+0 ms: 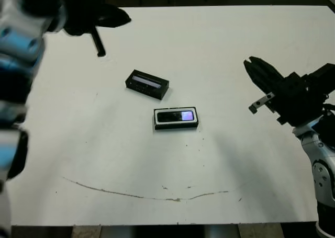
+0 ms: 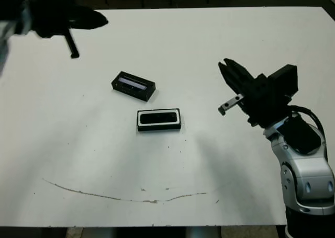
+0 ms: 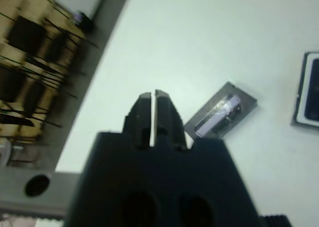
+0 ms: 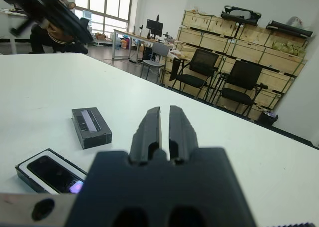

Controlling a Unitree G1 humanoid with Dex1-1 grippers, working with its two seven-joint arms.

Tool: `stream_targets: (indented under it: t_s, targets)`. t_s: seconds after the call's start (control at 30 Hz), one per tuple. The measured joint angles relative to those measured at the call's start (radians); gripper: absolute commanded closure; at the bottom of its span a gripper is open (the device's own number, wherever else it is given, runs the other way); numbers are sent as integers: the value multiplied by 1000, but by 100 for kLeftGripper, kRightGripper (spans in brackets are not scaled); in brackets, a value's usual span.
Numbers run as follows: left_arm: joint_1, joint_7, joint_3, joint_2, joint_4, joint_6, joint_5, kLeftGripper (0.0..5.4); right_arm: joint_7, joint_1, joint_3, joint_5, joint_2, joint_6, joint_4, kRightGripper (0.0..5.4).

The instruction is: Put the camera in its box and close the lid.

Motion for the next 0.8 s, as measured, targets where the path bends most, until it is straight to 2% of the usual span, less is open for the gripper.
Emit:
stream_targets:
  t_s: [0.13, 0.27, 0.5, 0.8]
  targets:
    - [-70, 41, -26, -148, 275, -48, 69, 540, 0, 5, -44, 33, -5, 2, 0, 538]
    - [-75, 268, -17, -250, 407, -145, 130, 540, -11, 28, -62, 49, -7, 9, 2, 538]
    - [-39, 548, 24, -359, 532, -228, 165, 540, -18, 83, -67, 35, -7, -16, 27, 538]
    - [15, 623, 32, -403, 565, -303, 202, 540, -20, 119, -58, 11, -10, -30, 33, 538]
